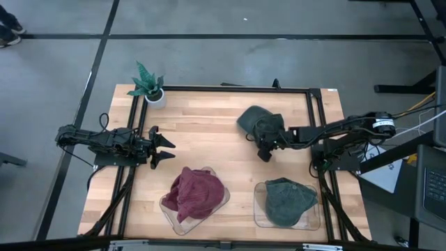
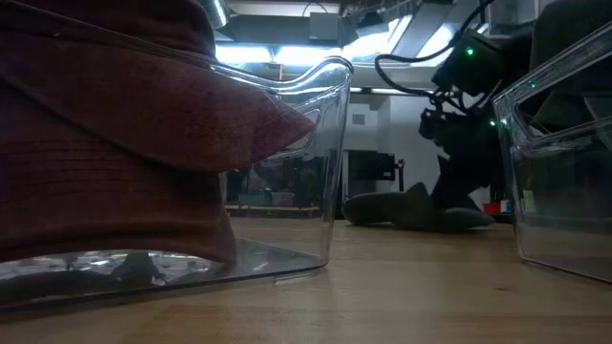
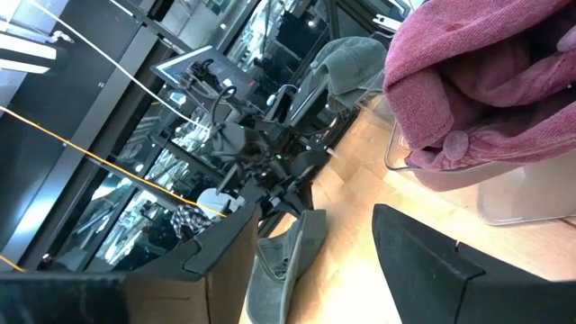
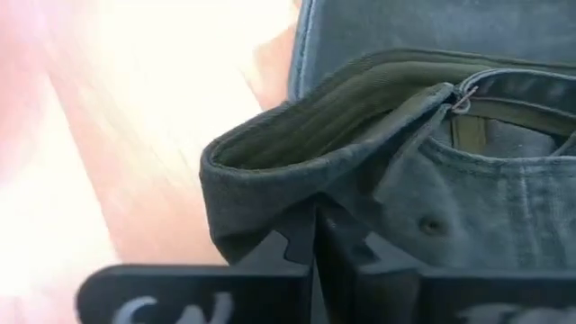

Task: Pick & Place hat
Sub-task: Put the gray cap into the right transparent bin

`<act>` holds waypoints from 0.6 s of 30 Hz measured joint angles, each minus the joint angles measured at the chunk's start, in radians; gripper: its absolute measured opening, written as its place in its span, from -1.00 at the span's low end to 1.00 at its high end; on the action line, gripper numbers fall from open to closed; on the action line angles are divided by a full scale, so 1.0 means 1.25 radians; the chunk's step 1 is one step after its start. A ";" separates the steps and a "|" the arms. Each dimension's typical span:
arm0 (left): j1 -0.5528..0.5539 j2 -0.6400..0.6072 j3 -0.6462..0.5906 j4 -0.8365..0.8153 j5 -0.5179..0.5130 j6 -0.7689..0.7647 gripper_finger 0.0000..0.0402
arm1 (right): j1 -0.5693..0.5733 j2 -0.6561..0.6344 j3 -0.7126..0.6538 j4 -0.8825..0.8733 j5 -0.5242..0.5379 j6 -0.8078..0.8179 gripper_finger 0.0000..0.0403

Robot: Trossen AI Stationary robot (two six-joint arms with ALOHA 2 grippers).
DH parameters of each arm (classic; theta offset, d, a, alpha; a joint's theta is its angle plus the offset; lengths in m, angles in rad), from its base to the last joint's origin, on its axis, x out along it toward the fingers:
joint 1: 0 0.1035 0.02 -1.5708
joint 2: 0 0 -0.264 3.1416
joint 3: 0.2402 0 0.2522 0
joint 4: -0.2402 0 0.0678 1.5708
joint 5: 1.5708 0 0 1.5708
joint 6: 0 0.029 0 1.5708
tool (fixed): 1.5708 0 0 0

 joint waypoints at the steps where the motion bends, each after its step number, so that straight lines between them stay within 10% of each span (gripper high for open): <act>1: 0.000 0.000 0.000 0.000 0.000 0.000 0.08 | -0.004 0.000 0.004 0.000 -0.009 0.017 -0.98; 18: 0.000 0.000 0.000 0.000 0.000 0.000 0.07 | -0.042 -0.020 0.031 -0.055 -0.075 0.037 -0.47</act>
